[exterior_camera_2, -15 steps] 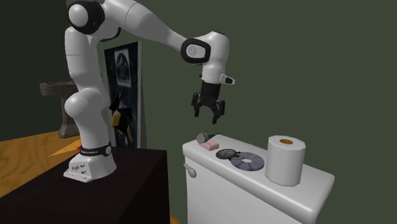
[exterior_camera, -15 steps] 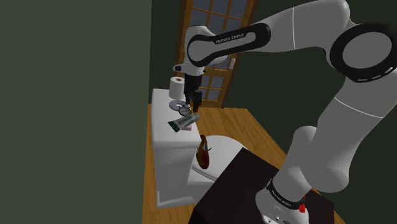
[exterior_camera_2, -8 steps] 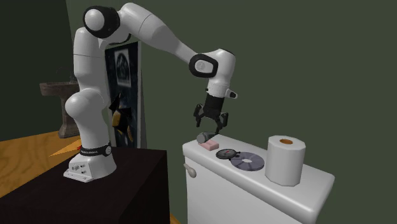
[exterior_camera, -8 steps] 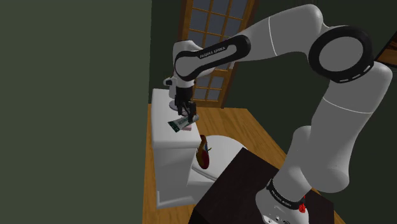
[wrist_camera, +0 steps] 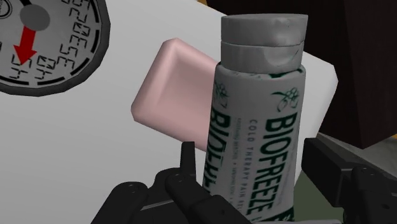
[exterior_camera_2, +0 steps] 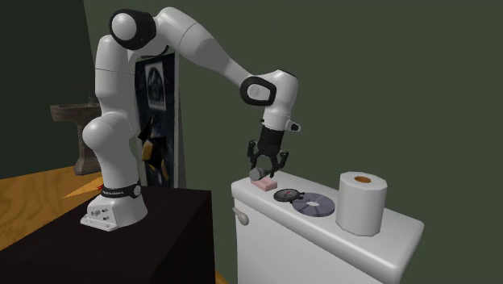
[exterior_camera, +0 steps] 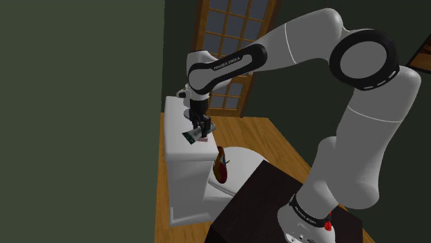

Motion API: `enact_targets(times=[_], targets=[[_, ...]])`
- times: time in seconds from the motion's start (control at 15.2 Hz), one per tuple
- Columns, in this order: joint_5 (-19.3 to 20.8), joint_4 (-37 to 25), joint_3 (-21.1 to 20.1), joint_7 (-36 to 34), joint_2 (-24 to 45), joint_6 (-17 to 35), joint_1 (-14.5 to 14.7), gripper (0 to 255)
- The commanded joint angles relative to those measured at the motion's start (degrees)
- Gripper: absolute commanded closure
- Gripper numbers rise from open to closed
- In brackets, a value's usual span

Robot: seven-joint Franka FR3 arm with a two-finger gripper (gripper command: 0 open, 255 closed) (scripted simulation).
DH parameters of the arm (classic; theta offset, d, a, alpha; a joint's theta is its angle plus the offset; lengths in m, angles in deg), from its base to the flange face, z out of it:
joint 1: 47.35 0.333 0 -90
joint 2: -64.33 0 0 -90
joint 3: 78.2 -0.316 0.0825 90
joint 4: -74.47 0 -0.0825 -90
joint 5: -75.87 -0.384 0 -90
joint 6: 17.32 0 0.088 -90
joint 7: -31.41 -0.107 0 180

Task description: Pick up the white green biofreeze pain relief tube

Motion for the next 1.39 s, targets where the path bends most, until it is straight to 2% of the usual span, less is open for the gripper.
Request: enact_targets(times=[0.0,0.4,1.32], targets=[[0.01,0.08,0.01,-0.01,0.03,0.04,-0.01,255],[-0.01,0.12,0.03,0.08,0.1,0.15,-0.05,255],[1.29,-5.37,0.19,-0.99,-4.56,-9.83,0.15,255]])
